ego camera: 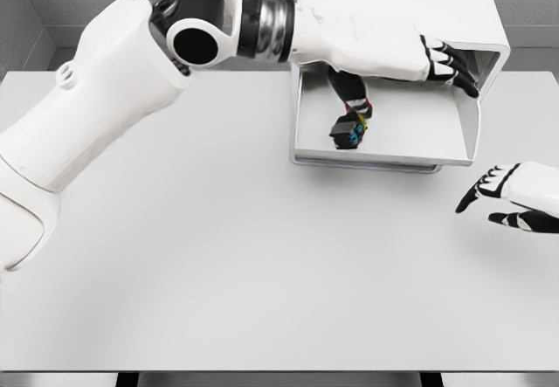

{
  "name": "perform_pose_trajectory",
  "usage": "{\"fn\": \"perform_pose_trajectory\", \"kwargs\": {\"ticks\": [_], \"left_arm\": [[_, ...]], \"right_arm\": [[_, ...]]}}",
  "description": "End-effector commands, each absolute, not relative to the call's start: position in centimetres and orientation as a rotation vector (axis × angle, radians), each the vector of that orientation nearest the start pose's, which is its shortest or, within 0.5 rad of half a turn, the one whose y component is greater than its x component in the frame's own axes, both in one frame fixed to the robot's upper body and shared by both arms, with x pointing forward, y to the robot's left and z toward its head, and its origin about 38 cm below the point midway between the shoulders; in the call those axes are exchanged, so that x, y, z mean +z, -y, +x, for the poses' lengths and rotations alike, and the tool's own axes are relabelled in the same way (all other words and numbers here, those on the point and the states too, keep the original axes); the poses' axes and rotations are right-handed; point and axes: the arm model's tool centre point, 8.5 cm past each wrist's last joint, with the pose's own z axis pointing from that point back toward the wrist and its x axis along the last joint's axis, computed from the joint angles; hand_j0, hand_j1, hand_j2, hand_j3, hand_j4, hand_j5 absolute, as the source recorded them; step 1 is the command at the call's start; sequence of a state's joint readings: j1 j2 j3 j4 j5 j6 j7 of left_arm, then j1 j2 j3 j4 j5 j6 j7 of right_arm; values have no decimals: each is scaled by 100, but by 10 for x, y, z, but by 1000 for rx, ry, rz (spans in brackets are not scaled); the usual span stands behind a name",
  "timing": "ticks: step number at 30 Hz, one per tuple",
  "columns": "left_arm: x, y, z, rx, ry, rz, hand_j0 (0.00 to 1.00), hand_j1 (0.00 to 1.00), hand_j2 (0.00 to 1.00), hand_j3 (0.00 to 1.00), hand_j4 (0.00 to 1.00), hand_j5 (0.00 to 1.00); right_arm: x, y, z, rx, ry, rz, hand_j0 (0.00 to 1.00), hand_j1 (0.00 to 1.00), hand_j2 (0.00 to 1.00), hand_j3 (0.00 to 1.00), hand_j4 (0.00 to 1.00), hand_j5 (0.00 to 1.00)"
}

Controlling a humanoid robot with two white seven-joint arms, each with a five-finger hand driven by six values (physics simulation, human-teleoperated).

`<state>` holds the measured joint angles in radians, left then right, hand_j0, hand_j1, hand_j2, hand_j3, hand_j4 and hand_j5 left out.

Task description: Slide open multi-storey tabletop storage cabinets and put open load switch and slide close multi-storey tabletop storage cabinets

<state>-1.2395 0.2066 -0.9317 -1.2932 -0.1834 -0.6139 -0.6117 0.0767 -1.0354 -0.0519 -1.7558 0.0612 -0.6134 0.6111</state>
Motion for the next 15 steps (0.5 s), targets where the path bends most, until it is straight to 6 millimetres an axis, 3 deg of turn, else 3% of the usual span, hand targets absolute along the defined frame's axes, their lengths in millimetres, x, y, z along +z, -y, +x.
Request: {"fn": "perform_pose_trajectory", "kwargs": {"ticks": [1, 4, 6, 7, 8, 10, 12, 14, 15], "left_arm": [[390, -14, 427, 2341, -2068, 63, 100, 100, 100, 100, 100, 100], [416, -71, 419, 2310, -2121, 29, 100, 100, 100, 100, 100, 100], [421, -133, 421, 2358, -2222, 35, 100, 100, 100, 100, 100, 100], [418, -161, 424, 2404, -2263, 9, 100, 100, 100, 100, 100, 100], [412, -204, 425, 2498, -2273, -96, 100, 100, 100, 100, 100, 100], [392, -262, 422, 2662, -2275, -224, 100, 100, 100, 100, 100, 100], [358, -283, 420, 2778, -2278, -195, 100, 100, 100, 100, 100, 100], [317, -272, 417, 2854, -2223, -105, 100, 100, 100, 100, 100, 100], [313, -273, 417, 2864, -2222, -97, 100, 100, 100, 100, 100, 100]], "right_arm": [[239, 394, 316, 1829, 1469, -280, 61, 61, 61, 61, 61, 61], [240, 394, 317, 1831, 1470, -283, 62, 62, 62, 62, 62, 62], [241, 395, 318, 1831, 1471, -286, 62, 62, 62, 62, 62, 62], [241, 395, 318, 1831, 1471, -286, 63, 63, 63, 63, 63, 63], [241, 393, 319, 1831, 1477, -284, 63, 63, 63, 63, 63, 63], [241, 392, 319, 1830, 1480, -281, 63, 63, 63, 63, 63, 63], [241, 392, 320, 1832, 1483, -282, 63, 63, 63, 63, 63, 63], [238, 384, 323, 1849, 1485, -254, 63, 63, 63, 63, 63, 63], [238, 381, 324, 1856, 1487, -250, 63, 63, 63, 63, 63, 63]]}}
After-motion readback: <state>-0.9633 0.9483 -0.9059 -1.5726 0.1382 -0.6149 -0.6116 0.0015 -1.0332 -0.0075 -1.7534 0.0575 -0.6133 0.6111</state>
